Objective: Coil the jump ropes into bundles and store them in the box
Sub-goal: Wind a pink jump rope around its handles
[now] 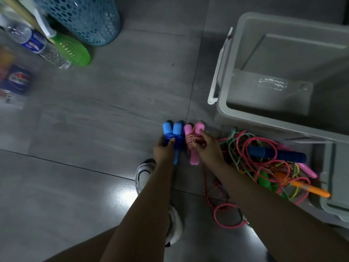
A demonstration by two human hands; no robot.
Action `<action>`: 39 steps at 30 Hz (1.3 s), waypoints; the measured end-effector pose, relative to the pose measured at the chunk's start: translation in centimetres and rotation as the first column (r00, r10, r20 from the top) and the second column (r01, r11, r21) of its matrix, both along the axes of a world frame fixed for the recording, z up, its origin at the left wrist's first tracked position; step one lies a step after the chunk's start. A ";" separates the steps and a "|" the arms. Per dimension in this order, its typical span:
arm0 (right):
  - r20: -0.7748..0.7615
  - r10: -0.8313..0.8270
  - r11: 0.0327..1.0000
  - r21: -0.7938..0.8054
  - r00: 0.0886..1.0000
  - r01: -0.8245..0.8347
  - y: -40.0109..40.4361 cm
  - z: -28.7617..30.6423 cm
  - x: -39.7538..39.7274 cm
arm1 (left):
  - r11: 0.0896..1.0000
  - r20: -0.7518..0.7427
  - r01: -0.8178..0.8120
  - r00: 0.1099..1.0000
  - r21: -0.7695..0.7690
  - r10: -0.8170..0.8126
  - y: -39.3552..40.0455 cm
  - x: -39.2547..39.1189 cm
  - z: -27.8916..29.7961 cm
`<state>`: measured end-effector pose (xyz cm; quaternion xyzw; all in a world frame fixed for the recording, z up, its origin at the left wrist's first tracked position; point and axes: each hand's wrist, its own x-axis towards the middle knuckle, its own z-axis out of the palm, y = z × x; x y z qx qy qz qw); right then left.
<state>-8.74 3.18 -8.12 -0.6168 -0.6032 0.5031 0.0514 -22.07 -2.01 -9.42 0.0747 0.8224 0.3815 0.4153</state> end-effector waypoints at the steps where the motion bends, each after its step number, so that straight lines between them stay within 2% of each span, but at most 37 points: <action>1: -0.010 -0.014 1.000 0.000 1.000 0.014 -0.2 0.2 0.1 | 0.999 -0.040 0.029 0.999 -0.017 -0.029 -0.1 0.4 0.4; 4: -0.050 -0.049 0.999 -0.003 0.998 0.049 -0.9 1.7 1.0 | 0.983 -0.180 0.169 0.967 -0.077 -0.180 -0.5 2.1 2.2; 6: -0.092 -0.077 0.997 0.011 0.993 0.079 -1.5 2.4 2.0 | 0.966 -0.272 0.255 0.927 -0.048 -0.259 -0.6 3.6 4.3; 9: -0.095 -0.181 0.983 -0.009 0.979 0.181 -2.6 4.1 4.4 | 0.919 -0.302 0.393 0.880 0.033 -0.366 -0.6 6.3 6.4; 13: -0.055 -0.258 0.966 -0.001 0.964 0.259 -3.8 5.3 8.8 | 0.794 -0.310 0.605 0.746 -0.054 -0.589 -0.6 10.1 7.5; 16: -0.032 -0.271 0.963 0.004 0.962 0.271 -4.4 5.5 12.5 | 0.757 -0.234 0.650 0.727 -0.066 -0.645 -1.2 13.4 8.1; 18: 0.023 -0.258 0.966 -0.007 0.966 0.258 -4.8 5.6 14.6 | 0.758 -0.188 0.650 0.740 -0.048 -0.646 -1.5 15.1 8.2; 21: 0.026 -0.365 0.930 -0.025 0.931 0.366 -5.1 5.1 17.5 | 0.774 -0.083 0.622 0.770 -0.120 -0.632 -1.4 17.0 7.9; 23: 0.031 -0.375 0.925 -0.056 0.926 0.376 -5.4 4.5 18.9 | 0.807 -0.018 0.569 0.816 -0.157 -0.578 -1.2 17.9 7.3; 25: 0.038 -0.360 0.929 -0.078 0.932 0.362 -5.4 3.9 20.1 | 0.823 -0.024 0.534 0.836 -0.191 -0.548 -0.8 18.7 6.3; 28: 0.013 -0.331 0.938 -0.107 0.944 0.330 -5.6 3.2 21.2 | 0.833 -0.019 0.431 0.885 -0.347 -0.466 -0.2 19.1 4.4; 30: 0.012 -0.308 0.945 -0.109 0.951 0.308 -5.8 2.7 21.6 | 0.875 0.022 0.342 0.934 -0.343 -0.356 -0.1 19.1 3.8; 34: -0.033 -0.315 0.944 -0.108 0.948 0.310 -5.5 2.0 21.7 | 0.879 0.113 0.339 0.941 -0.334 -0.320 0.1 19.4 2.4; 37: -0.064 -0.317 0.948 -0.040 0.946 0.315 -5.4 1.7 21.6 | 0.880 0.260 0.316 0.937 -0.354 -0.232 0.8 20.0 2.5; 39: -0.071 -0.288 0.956 0.044 0.955 0.291 -5.5 1.8 21.5 | 0.895 0.295 0.277 0.939 -0.349 -0.176 1.0 20.3 2.3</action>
